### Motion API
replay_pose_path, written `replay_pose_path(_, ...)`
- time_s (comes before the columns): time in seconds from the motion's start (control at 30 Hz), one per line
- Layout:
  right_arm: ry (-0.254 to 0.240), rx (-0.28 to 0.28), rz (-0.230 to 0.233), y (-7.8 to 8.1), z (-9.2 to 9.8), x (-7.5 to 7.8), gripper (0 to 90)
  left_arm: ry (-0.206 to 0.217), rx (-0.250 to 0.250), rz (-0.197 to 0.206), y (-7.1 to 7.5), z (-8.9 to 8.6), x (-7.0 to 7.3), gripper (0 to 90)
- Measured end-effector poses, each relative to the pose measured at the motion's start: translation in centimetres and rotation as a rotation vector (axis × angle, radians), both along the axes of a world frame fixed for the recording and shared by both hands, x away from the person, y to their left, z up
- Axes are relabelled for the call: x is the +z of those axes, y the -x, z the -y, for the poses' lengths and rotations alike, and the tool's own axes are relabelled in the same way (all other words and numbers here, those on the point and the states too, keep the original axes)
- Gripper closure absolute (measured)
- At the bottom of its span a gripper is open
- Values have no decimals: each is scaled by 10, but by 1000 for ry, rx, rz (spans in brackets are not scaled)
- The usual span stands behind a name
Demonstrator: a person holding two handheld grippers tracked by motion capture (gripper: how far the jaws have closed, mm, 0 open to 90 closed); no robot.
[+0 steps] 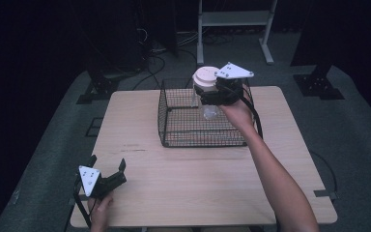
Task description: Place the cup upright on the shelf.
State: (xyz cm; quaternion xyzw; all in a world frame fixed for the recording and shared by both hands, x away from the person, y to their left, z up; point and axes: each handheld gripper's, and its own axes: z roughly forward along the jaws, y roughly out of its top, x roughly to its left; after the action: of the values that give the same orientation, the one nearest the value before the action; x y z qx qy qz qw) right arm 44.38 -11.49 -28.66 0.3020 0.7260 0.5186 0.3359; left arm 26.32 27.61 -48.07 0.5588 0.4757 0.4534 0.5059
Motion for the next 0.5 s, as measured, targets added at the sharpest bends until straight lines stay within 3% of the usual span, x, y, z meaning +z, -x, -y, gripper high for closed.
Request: replay_pose_path(0.5,-11,-19,-31,-28,-5,-27,42,4,-1,0,0,0,0,0)
